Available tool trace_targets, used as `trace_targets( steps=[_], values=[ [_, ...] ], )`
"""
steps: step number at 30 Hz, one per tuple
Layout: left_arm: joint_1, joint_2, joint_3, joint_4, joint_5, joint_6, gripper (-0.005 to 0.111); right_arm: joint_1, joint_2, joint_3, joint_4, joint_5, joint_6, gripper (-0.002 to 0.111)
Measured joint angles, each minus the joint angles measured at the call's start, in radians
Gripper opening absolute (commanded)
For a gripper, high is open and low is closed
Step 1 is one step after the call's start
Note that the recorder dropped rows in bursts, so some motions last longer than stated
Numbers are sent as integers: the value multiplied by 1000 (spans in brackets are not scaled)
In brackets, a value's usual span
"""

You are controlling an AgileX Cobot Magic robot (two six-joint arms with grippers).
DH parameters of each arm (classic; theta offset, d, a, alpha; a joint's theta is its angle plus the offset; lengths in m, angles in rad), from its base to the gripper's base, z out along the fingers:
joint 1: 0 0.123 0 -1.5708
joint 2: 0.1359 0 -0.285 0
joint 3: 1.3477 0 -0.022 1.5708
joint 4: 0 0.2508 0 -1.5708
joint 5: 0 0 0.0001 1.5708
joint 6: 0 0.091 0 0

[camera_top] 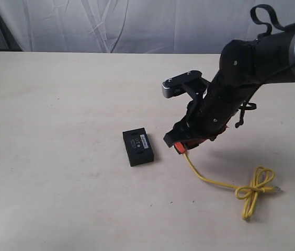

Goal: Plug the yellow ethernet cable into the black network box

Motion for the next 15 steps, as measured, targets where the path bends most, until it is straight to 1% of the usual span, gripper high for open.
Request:
trace_targets(
  steps=[11,15],
  values=[
    [0,0,0,0,0,0,0,0,86,-7,-10,-80,6,54],
    [0,0,0,0,0,0,0,0,103,-8,-10,-108,6,50]
  ],
)
